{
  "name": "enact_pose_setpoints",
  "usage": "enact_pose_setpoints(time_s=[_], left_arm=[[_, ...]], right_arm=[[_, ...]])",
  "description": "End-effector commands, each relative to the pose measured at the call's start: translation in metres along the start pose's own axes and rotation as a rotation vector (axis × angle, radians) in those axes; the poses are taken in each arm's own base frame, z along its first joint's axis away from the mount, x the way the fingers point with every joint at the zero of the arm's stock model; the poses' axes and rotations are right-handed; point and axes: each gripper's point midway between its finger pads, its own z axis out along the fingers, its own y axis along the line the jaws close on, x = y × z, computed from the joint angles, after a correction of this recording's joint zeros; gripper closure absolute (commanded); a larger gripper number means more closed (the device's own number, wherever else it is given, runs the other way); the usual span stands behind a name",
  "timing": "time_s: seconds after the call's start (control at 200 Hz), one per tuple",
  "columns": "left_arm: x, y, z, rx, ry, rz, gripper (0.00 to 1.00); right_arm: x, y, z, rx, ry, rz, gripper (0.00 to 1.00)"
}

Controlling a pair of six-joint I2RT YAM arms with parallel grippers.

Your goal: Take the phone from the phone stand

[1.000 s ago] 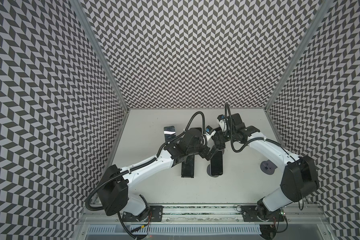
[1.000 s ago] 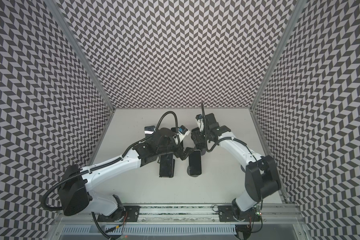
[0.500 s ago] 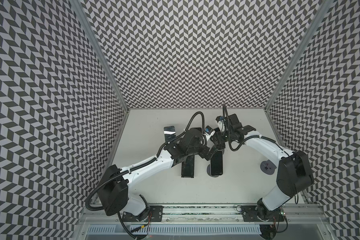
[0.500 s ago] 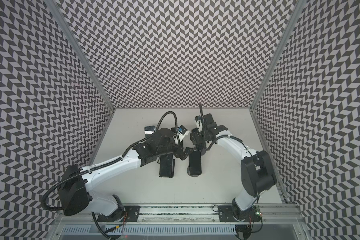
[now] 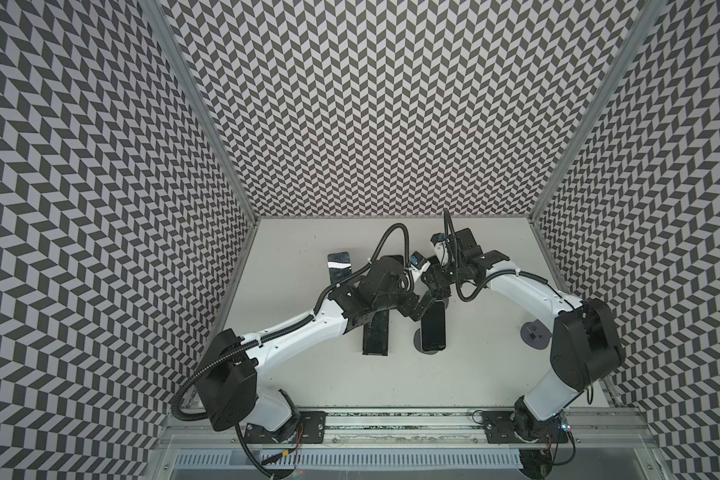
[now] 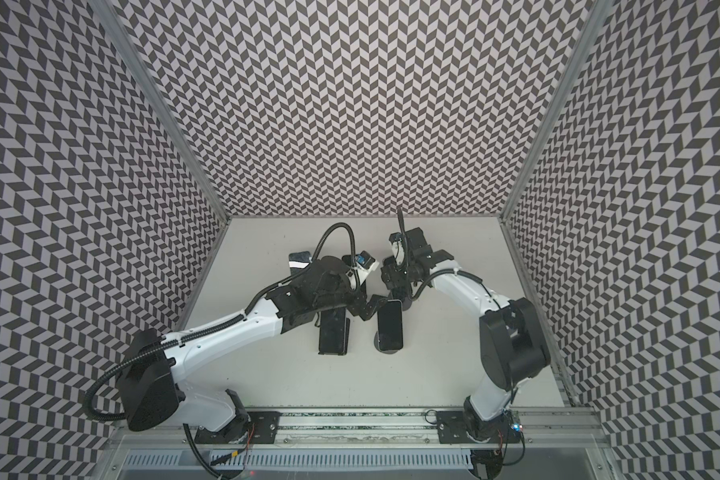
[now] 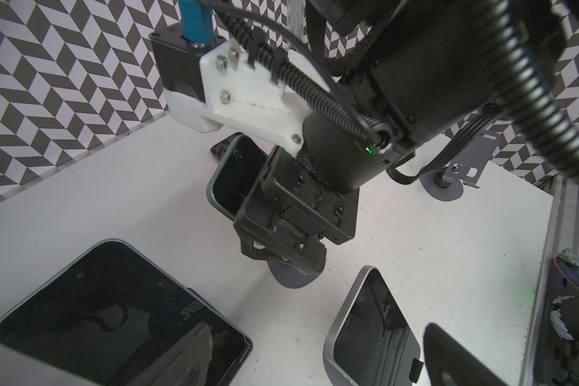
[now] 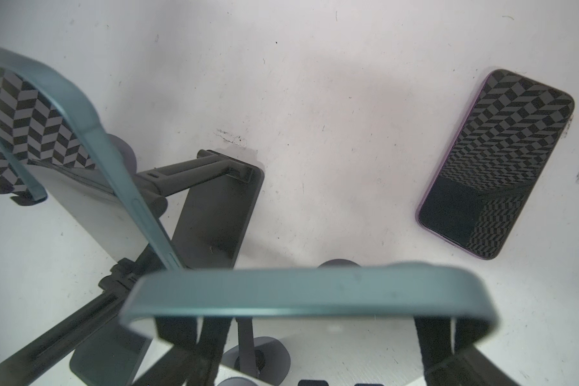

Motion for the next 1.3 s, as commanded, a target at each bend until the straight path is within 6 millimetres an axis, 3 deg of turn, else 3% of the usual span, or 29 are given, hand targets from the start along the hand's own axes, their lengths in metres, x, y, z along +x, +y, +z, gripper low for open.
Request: enact_pose_setpoints(time_s=[0.0, 0.641, 1.297], left_arm=[[-0.0124, -0.0034, 0.0005, 0.005, -0.023, 0.017, 0.02], [-0.0147, -0.0034, 0.0021, 0.008, -0.027, 0.029, 0.01], [-0.013, -0.0041, 0.003, 0.012, -0.026, 0.029, 0.01]], right_arm=[[-0.0165, -0.0039, -0.0002, 0.018, -0.042, -0.024, 0.13], [-0.0129, -0.005, 0.0007, 0.023, -0.021, -0.026, 0.26], [-0.0093, -0.0032, 0.0, 0.012, -0.02, -0.03, 0.33]])
